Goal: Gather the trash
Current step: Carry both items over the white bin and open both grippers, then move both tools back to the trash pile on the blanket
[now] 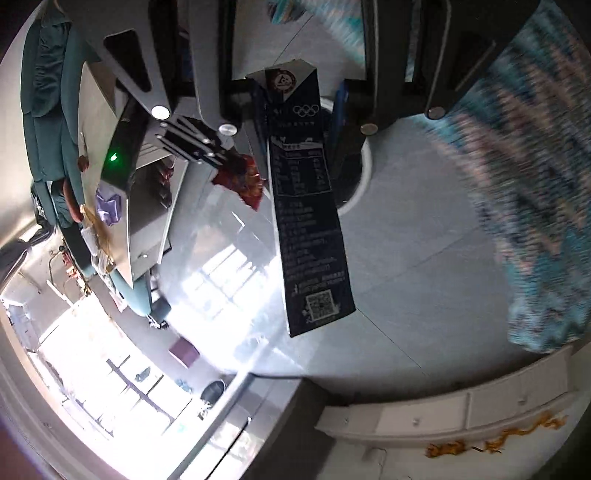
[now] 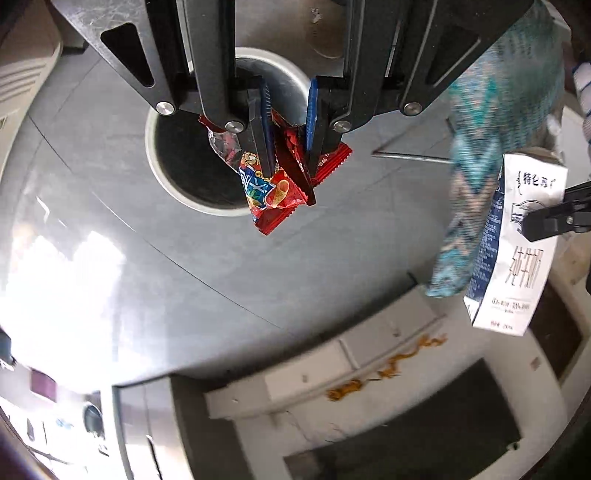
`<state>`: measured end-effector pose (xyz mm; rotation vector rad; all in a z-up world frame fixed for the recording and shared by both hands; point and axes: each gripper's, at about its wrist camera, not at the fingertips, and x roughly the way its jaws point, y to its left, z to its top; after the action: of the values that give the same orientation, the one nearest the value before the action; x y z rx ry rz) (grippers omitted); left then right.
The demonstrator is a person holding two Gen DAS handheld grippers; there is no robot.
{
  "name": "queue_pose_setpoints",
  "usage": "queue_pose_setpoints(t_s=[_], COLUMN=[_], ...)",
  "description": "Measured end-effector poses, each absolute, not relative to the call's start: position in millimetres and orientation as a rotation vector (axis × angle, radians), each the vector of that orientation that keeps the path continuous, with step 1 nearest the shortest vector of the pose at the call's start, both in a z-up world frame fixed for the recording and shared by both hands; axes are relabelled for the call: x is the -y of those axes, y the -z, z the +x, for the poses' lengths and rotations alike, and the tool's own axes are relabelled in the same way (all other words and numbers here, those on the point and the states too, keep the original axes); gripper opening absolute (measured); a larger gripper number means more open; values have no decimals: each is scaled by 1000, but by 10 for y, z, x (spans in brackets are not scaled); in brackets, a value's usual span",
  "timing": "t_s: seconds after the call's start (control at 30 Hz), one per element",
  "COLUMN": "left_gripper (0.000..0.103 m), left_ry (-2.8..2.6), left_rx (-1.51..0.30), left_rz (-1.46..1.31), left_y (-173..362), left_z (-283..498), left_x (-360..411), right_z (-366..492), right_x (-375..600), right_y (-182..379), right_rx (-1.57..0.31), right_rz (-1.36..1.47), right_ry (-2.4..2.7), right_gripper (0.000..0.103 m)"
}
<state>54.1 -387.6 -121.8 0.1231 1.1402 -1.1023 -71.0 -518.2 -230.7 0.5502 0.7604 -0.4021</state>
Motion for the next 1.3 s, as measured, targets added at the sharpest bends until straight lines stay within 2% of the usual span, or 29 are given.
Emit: queue_pose_setpoints(t_s=[0.1,0.13,0.17,0.23,0.3,0.6,0.87,1.3], left_gripper=[28,32,44,54,54,54,54,54], left_ry=[1090,1091,1090,1085,1088,1087,996,882], left_rx=[-1155,-1164,-1174,-1203,-1223,-1144,-900,-728], left_rz=[128,124,115,95,80,132,123,172], left_y=[1360,1427,1465,1567,1609,1383,877,246], left_z=[546,552,551,563,559,381,239,121], left_x=[4138,4225,4259,4320,4357,4036,3246,1915], right_z=[-698,-703,-713,-720,-752,-933,-1015,-782], right_x=[5323,5367,5404,5453,5470,5381,4963,3995], right_y=[2464,2505,2546,2628,2688,2529,1873,791], right_rx=[-773,-776,-778,-787,-802,-766,-665,-518], right_rz=[581,587,593,606,612,624,526,358], right_ry=[432,445,456,471,489,497,451,278], right_gripper=[24,27,32,35,41,43,47,48])
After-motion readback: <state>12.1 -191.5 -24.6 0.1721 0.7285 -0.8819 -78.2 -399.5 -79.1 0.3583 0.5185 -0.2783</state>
